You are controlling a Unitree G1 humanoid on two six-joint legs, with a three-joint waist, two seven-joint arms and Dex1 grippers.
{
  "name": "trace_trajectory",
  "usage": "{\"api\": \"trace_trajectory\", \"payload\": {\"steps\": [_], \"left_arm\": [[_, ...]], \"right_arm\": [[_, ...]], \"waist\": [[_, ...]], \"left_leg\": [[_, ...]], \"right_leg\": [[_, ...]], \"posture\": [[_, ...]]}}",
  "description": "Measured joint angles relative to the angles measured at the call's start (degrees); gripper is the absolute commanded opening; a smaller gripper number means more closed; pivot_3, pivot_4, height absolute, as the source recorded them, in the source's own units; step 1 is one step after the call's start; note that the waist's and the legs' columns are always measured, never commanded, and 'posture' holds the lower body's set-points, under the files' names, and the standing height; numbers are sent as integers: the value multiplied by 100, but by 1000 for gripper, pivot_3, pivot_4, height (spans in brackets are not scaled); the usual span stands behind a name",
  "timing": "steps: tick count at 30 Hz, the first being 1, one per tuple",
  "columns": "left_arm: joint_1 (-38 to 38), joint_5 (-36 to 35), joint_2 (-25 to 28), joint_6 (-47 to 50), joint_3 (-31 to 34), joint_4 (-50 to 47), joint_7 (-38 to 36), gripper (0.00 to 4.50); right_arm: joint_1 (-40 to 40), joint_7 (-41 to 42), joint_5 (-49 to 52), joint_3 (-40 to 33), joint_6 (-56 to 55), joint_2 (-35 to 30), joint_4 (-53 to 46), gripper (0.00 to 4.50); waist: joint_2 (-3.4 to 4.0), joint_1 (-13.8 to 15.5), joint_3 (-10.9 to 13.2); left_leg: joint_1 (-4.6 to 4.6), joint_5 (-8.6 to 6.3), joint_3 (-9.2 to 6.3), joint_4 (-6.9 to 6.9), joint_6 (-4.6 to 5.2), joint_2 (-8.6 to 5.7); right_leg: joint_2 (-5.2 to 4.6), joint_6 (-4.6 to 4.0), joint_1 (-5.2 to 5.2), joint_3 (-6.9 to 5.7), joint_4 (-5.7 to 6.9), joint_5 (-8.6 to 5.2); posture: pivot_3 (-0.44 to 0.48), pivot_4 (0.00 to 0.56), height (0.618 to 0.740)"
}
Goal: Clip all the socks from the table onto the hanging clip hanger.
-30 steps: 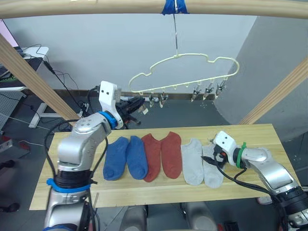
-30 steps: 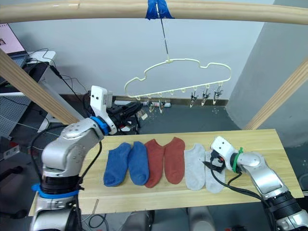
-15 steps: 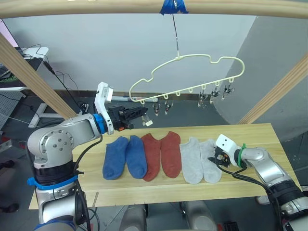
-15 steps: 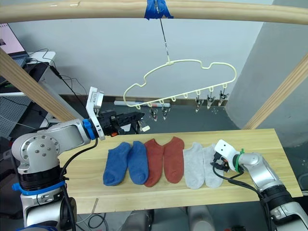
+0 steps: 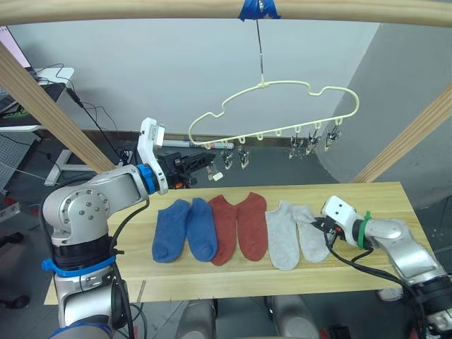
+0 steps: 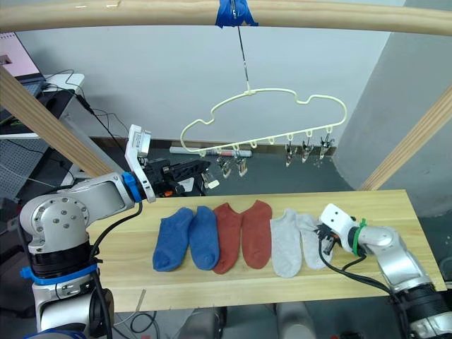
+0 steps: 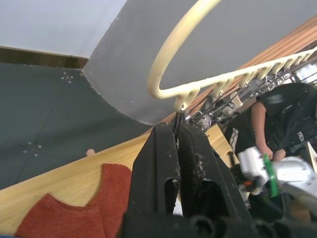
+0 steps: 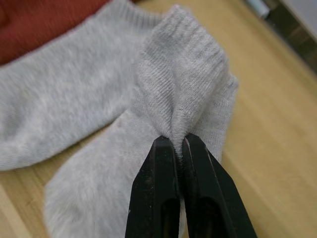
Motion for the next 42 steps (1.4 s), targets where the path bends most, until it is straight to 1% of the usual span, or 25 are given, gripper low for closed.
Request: {"api": "trace_trajectory", "payload": {"steps": [2,3,5,6,8,10,12,14,18,21,27,42], "left_arm": [[-51,-137,-151,76,68,93,125,0],[-131,-265,-307,174,197,246,271,0],[-241,-500,-490,350,374,457,512,0],[-325,-659,-595,465,499,601,667,0],[-441,-881,-691,645,658,783,921,0],[-591,-1038,-774,770,762,941,1189,0],[-666,-1143,-806,798,780,971,1347,0],[-679,-1261,-804,810,834,976,1485,0],[-675,-1446,-788,850,864,973,1619,0],[-666,-1507,-791,853,802,964,1694,0],[-554,-1594,-639,818,705,861,1713,0],[-391,-1759,-518,617,463,712,1657,0]], "right_arm": [[62,187,392,-192,573,-166,-605,31],[25,330,816,-317,1078,-242,-1179,31],[-182,434,1448,-435,1826,-251,-1990,31],[-424,426,1810,-435,2293,-149,-2406,31],[-858,237,2116,-228,2844,213,-2753,31],[-1201,-132,2135,223,3111,800,-2726,31],[-1399,-369,2110,525,3238,1130,-2566,31],[-1618,-597,1996,720,3297,1313,-2383,31],[-1803,-823,1874,829,3293,1468,-2143,31],[-1923,-945,1772,970,3256,1754,-1871,31],[-2055,-933,1725,957,3193,1751,-1792,31],[-2342,-930,1963,775,3320,1836,-1783,31]], "waist": [[3,10,7],[1,4,13],[-6,-5,18],[-20,-18,25],[-42,-26,36],[-48,2,40],[-50,19,43],[-50,46,43],[-51,64,43],[-51,49,44],[-51,39,43],[-51,40,43]], "left_leg": [[0,0,-1,1,0,0],[-1,0,-1,2,0,2],[0,0,-3,2,1,4],[1,0,-4,2,1,6],[1,0,-7,3,1,7],[-7,1,-10,5,-1,4],[-19,2,-10,5,-3,1],[-29,3,-12,6,-5,-4],[-33,2,-14,3,-10,-4],[-33,2,-14,-1,-10,-3],[-30,1,-13,0,-8,-2],[-31,1,-13,1,-8,-2]], "right_leg": [[0,2,0,-1,1,-1],[2,5,-1,-1,3,-3],[5,20,0,-4,5,-12],[6,20,0,-4,6,-12],[7,19,0,-8,6,-11],[5,1,-6,-9,6,0],[1,-12,-16,-10,3,7],[-6,-12,-21,-13,-3,8],[-8,-13,-22,-19,-11,8],[-8,-13,-27,-19,-8,9],[-6,-13,-27,-18,-2,9],[-7,-14,-28,-18,-2,9]], "posture": [[-122,287,740],[-122,287,740],[-131,288,740],[-131,288,740],[-124,284,740],[-123,283,740],[-119,283,740],[-119,283,740],[-113,275,740],[-102,273,740],[-102,272,740],[-98,260,740]]}}
